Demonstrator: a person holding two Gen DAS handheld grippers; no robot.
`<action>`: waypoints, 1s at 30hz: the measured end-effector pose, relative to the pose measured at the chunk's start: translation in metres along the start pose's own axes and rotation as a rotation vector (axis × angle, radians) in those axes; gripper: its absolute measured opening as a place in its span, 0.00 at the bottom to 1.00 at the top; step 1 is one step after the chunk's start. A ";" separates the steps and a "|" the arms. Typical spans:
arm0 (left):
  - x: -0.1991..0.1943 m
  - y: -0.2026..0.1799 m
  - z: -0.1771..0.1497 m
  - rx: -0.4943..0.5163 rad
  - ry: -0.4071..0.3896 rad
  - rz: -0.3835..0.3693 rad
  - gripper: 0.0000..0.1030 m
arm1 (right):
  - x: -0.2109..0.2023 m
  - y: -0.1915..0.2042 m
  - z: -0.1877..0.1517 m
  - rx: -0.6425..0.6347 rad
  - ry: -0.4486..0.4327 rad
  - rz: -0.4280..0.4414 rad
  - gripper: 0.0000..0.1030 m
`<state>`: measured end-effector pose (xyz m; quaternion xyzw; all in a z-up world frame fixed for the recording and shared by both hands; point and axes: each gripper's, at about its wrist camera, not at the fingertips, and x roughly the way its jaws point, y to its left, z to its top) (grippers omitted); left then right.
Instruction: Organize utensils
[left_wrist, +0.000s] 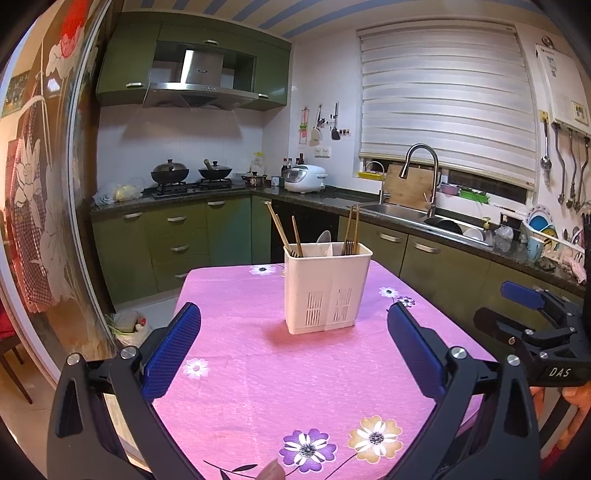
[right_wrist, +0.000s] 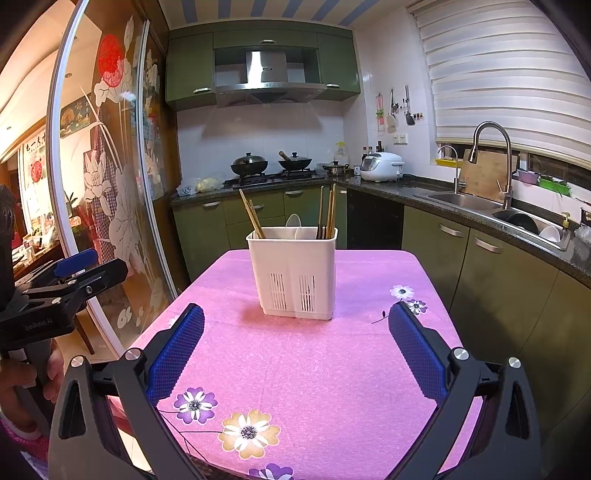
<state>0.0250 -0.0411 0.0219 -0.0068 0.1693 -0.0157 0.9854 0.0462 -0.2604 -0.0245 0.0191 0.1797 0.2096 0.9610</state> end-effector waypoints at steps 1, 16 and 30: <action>0.001 0.000 0.001 -0.003 0.003 -0.002 0.93 | 0.000 0.000 0.000 0.000 0.000 -0.001 0.96; 0.005 -0.003 0.000 0.000 0.017 0.018 0.93 | 0.003 0.002 -0.002 0.000 0.005 0.001 0.96; 0.009 -0.002 0.000 -0.020 0.037 -0.005 0.93 | 0.005 0.002 -0.004 -0.002 0.009 0.002 0.96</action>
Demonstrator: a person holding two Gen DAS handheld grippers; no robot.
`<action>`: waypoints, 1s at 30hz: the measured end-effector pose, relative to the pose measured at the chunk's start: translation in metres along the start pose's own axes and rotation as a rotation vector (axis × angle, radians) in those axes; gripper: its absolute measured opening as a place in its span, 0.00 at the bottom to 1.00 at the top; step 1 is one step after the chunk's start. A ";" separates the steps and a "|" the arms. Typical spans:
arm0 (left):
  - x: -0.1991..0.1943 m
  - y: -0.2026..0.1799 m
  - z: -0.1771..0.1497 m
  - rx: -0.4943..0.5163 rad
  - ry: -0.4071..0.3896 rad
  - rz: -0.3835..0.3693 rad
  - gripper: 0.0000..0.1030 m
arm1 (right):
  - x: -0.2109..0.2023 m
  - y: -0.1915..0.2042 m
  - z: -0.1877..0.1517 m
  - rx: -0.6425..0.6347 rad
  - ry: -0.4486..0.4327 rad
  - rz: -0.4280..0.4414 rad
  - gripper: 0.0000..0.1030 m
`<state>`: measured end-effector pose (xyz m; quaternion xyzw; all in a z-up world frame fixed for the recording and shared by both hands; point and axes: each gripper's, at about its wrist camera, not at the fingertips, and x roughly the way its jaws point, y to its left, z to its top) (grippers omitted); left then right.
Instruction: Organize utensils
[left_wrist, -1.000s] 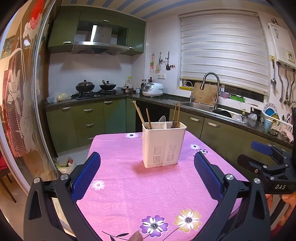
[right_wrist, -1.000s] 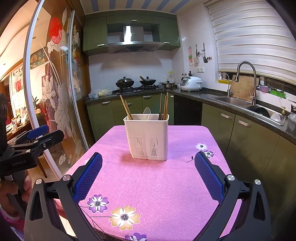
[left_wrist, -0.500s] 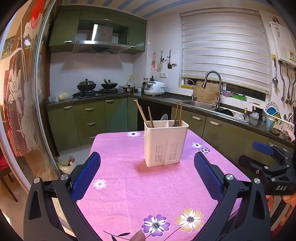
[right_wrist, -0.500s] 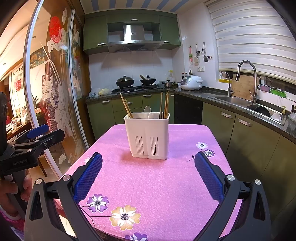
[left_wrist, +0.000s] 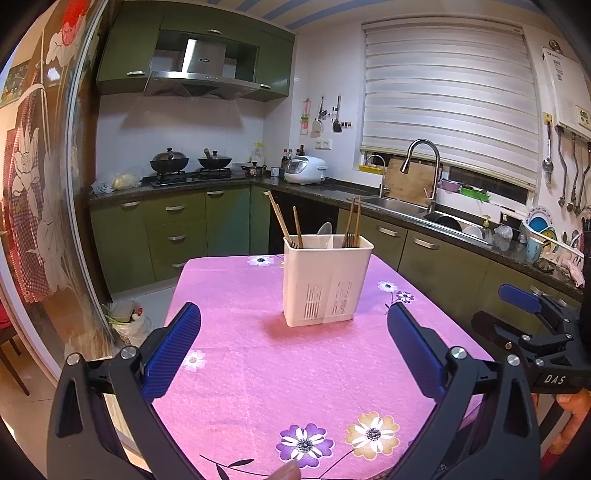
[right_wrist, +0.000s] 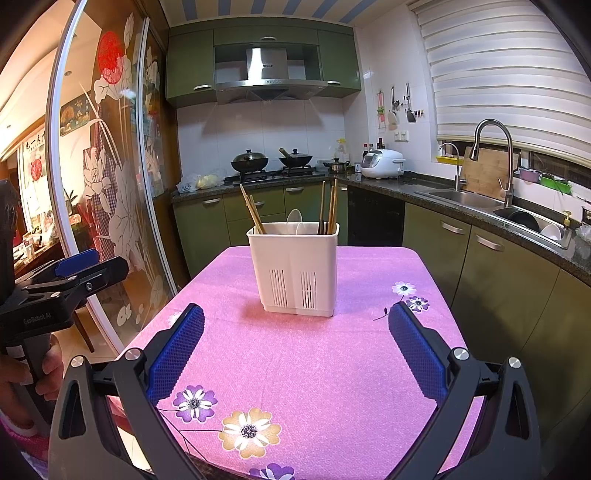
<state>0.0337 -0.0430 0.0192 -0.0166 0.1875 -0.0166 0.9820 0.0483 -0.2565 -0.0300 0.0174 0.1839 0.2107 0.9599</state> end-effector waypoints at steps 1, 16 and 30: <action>0.000 0.001 0.000 0.001 0.003 0.000 0.93 | 0.000 0.000 0.000 -0.001 0.000 -0.001 0.96; 0.004 -0.003 -0.001 0.002 0.026 -0.010 0.94 | 0.002 0.000 -0.002 0.002 0.003 0.001 0.96; 0.011 -0.005 -0.010 0.018 0.032 -0.003 0.93 | 0.006 -0.002 -0.006 0.001 0.012 0.001 0.96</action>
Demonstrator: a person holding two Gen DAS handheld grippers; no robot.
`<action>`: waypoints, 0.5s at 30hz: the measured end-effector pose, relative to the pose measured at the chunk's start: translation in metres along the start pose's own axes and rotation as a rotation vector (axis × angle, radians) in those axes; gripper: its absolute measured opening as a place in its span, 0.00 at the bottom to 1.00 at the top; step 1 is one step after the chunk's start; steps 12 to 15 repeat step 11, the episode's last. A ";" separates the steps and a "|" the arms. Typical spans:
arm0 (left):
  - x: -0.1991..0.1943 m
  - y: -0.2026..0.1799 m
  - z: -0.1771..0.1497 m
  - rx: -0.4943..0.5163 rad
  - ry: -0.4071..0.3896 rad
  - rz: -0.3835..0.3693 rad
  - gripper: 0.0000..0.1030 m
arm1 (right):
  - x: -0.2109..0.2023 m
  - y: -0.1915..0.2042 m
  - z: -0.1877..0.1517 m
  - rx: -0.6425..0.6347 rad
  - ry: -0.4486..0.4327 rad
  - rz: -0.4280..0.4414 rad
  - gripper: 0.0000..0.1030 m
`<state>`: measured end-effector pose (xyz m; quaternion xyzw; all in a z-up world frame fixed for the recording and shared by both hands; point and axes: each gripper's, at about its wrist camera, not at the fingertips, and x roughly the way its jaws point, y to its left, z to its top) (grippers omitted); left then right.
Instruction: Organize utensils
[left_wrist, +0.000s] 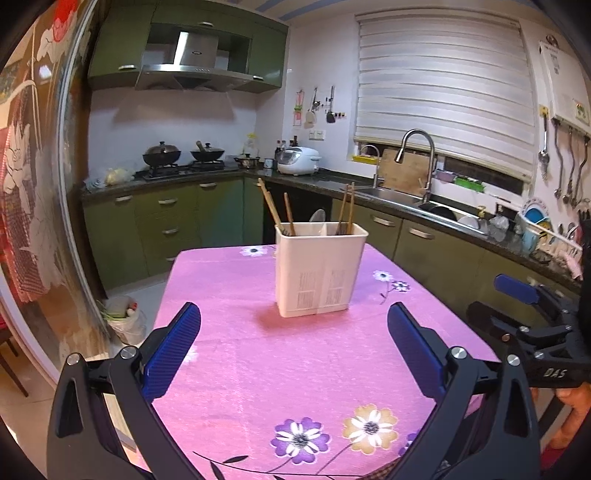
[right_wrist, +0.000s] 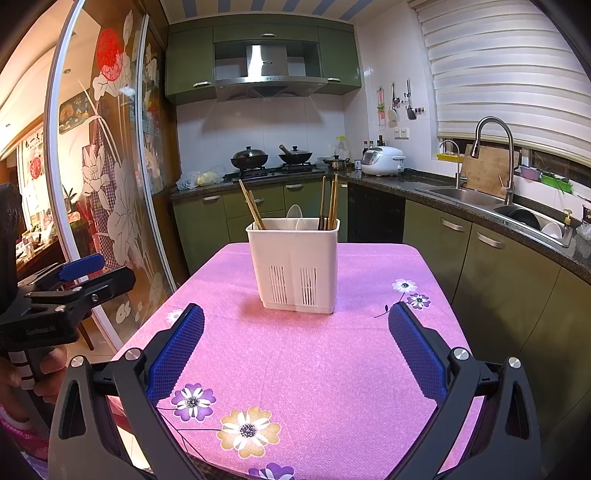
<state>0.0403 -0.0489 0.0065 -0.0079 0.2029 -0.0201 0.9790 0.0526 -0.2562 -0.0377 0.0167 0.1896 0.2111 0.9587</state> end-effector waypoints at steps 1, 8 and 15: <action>0.000 -0.001 0.000 0.000 0.002 0.004 0.93 | 0.000 0.000 0.000 0.000 0.000 0.000 0.96; 0.002 0.001 0.001 0.007 0.010 0.014 0.93 | 0.000 0.000 0.000 -0.002 0.003 0.000 0.96; 0.003 -0.002 0.000 0.024 0.014 0.027 0.94 | 0.002 0.001 0.000 -0.002 0.004 -0.001 0.96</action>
